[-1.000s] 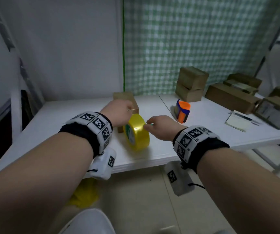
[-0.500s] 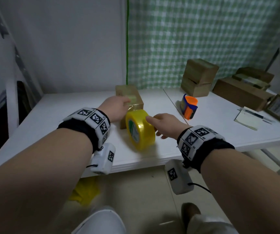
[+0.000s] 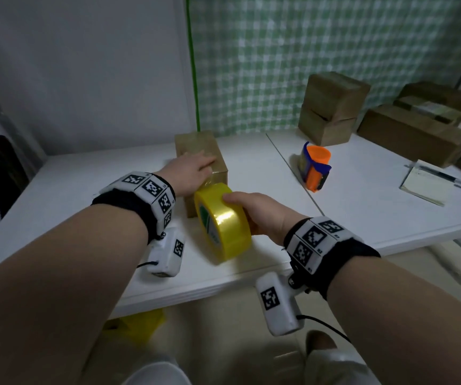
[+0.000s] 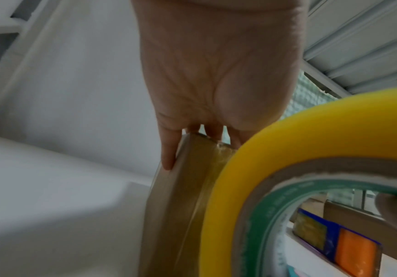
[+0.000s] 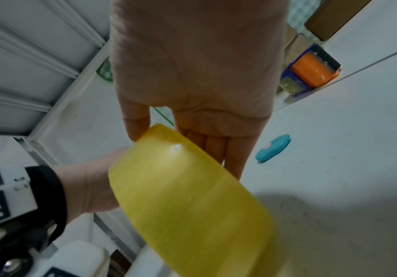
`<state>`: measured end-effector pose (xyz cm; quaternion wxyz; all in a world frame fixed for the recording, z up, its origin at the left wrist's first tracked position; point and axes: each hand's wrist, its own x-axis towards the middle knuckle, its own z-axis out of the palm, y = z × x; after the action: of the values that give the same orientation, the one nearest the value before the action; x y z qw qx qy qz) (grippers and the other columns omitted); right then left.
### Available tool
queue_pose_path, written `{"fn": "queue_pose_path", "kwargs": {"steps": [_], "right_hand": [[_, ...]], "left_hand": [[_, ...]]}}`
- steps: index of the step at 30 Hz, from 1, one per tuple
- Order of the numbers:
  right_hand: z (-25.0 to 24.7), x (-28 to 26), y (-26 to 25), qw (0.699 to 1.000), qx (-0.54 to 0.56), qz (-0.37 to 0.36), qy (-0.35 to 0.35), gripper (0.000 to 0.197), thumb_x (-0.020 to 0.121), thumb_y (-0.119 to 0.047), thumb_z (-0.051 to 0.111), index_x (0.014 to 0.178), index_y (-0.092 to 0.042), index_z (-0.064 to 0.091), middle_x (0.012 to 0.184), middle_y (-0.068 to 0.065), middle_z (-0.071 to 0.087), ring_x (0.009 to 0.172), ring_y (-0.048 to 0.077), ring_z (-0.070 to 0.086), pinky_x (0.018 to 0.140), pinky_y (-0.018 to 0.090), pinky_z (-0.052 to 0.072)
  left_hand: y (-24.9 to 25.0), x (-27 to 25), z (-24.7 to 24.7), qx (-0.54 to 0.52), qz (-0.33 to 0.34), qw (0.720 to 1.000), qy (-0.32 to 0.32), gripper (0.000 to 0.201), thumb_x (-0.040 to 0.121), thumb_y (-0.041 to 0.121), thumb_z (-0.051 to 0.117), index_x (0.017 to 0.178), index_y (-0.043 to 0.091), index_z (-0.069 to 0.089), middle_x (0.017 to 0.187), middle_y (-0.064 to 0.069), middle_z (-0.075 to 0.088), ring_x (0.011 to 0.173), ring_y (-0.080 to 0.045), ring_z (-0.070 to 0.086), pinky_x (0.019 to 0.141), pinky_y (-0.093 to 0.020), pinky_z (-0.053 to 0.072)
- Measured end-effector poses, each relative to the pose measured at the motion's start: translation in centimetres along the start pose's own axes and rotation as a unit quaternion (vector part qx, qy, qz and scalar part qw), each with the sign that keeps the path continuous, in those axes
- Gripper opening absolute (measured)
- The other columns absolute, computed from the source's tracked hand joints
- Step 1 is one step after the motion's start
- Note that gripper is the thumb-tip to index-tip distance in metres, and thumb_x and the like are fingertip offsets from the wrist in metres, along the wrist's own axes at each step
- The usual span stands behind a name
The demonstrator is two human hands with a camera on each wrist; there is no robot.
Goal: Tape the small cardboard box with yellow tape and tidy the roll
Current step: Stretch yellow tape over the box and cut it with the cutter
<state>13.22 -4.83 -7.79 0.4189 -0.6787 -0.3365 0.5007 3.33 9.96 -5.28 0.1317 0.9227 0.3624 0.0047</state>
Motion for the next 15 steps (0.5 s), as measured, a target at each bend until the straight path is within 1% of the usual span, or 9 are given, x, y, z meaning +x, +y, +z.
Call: {"fn": "queue_pose_path", "kwargs": {"steps": [2, 4, 6, 7, 11, 15], "right_hand": [[-0.1, -0.3, -0.1, 1.0, -0.004, 0.005, 0.001, 0.021, 0.089, -0.039, 0.053, 0.089, -0.019, 0.06, 0.088, 0.004, 0.065, 0.081, 0.019, 0.062, 0.08, 0.032, 0.051], [-0.1, -0.8, -0.1, 1.0, -0.012, 0.005, -0.003, 0.026, 0.089, -0.039, 0.052, 0.095, -0.015, 0.061, 0.087, 0.005, 0.065, 0.08, 0.02, 0.062, 0.078, 0.032, 0.051], [0.2, -1.4, -0.2, 1.0, -0.021, 0.004, -0.007, 0.032, 0.089, -0.039, 0.051, 0.102, -0.012, 0.061, 0.086, 0.005, 0.065, 0.077, 0.02, 0.062, 0.073, 0.03, 0.051], [0.3, -1.7, -0.2, 1.0, -0.024, 0.004, -0.008, 0.033, 0.088, -0.039, 0.051, 0.103, -0.011, 0.061, 0.086, 0.005, 0.065, 0.076, 0.02, 0.062, 0.071, 0.029, 0.052], [0.6, -3.1, -0.4, 1.0, -0.023, -0.001, 0.004, 0.03, 0.088, -0.04, 0.052, 0.099, -0.013, 0.06, 0.082, 0.003, 0.064, 0.071, 0.018, 0.062, 0.065, 0.027, 0.051], [1.0, -4.4, -0.4, 1.0, -0.016, 0.002, 0.009, 0.029, 0.088, -0.039, 0.052, 0.1, -0.013, 0.058, 0.082, 0.003, 0.063, 0.07, 0.018, 0.062, 0.062, 0.026, 0.05]], "left_hand": [[-0.2, 0.1, 0.1, 0.013, -0.004, 1.0, -0.002, 0.051, 0.1, 0.033, 0.032, 0.15, 0.022, 0.024, 0.16, -0.008, 0.016, 0.147, -0.03, 0.015, 0.12, -0.039, 0.014], [-0.1, -0.1, 0.1, 0.024, -0.007, 1.0, -0.002, 0.054, 0.1, 0.035, 0.034, 0.15, 0.021, 0.023, 0.16, -0.007, 0.016, 0.147, -0.029, 0.016, 0.119, -0.038, 0.015], [0.1, -0.6, 0.0, 0.031, -0.002, 1.0, 0.004, 0.055, 0.099, 0.036, 0.036, 0.15, 0.019, 0.024, 0.16, -0.008, 0.017, 0.147, -0.027, 0.019, 0.118, -0.035, 0.016], [0.3, -1.0, -0.2, 0.032, 0.002, 0.999, 0.009, 0.055, 0.099, 0.036, 0.037, 0.149, 0.017, 0.026, 0.16, -0.008, 0.018, 0.146, -0.027, 0.02, 0.117, -0.033, 0.016], [1.1, -2.5, -0.8, 0.042, 0.014, 0.999, 0.014, 0.055, 0.098, 0.035, 0.04, 0.148, 0.014, 0.03, 0.159, -0.01, 0.02, 0.146, -0.024, 0.023, 0.115, -0.028, 0.018], [1.7, -3.5, -0.9, 0.056, 0.019, 0.998, 0.007, 0.055, 0.099, 0.035, 0.04, 0.148, 0.014, 0.029, 0.16, -0.01, 0.017, 0.146, -0.027, 0.022, 0.116, -0.03, 0.018]]}}
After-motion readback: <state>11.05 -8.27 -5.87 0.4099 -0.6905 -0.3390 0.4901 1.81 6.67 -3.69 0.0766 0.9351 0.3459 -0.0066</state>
